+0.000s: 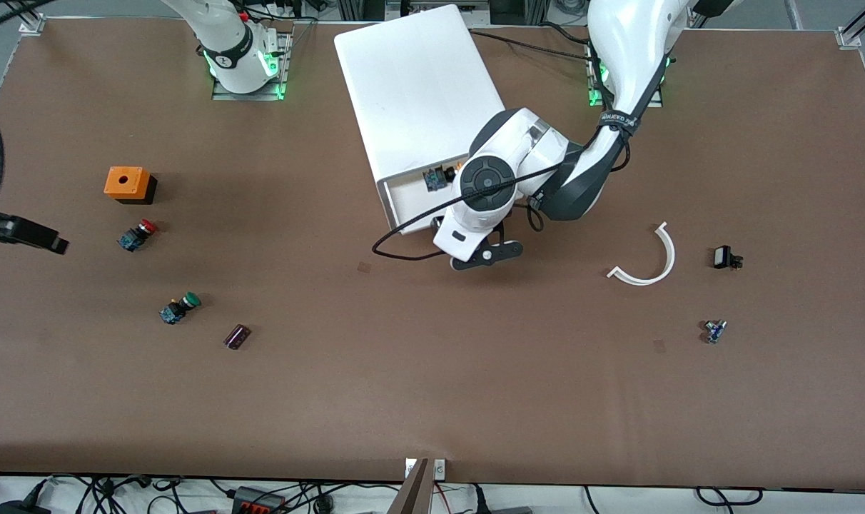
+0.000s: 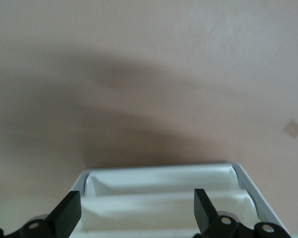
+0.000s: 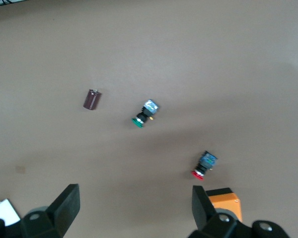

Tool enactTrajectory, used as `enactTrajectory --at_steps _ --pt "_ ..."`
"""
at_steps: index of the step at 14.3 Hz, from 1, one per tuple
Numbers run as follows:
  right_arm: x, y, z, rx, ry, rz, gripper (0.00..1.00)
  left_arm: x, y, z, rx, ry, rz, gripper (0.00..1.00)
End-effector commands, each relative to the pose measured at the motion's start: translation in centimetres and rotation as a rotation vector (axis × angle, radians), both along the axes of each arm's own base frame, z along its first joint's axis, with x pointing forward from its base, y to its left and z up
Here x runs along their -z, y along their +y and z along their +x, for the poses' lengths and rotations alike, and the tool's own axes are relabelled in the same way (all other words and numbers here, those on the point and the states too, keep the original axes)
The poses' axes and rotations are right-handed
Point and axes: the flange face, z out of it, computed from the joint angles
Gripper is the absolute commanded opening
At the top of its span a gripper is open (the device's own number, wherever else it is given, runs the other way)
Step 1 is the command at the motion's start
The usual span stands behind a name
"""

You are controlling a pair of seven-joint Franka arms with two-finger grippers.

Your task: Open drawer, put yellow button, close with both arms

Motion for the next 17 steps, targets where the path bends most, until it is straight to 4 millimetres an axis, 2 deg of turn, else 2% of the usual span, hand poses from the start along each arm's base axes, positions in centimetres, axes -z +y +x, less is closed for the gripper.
enactTrajectory --at_steps 1,3,6,8,13,17 --pt "-1.3 0.8 -2.5 -0.057 -0.001 -0.023 1.00 -1.1 0.1 -1.2 -0.002 0.066 -0.032 1.00" --pt "-1.3 1.3 -3.5 -0.066 0.005 -0.031 1.00 -1.2 -0.7 -2.2 0.022 0.089 -0.033 1.00" --pt "-0.8 0.8 -3.7 -0.073 0.008 -0.027 1.00 -0.9 -1.4 -3.8 0.057 0.145 -0.009 1.00" --pt "-1.1 0.9 -4.2 -0.077 0.011 -0.028 1.00 -0.8 -1.8 -4.2 0.064 0.150 -0.010 1.00" --pt "0.2 1.6 -8.0 -0.109 0.023 -0.027 1.00 0.1 -2.6 -5.5 0.089 0.170 -0.004 1.00" --pt "0.7 1.7 -8.5 -0.109 0.036 -0.020 1.00 -0.1 -2.5 -5.4 0.089 0.171 -0.007 1.00"
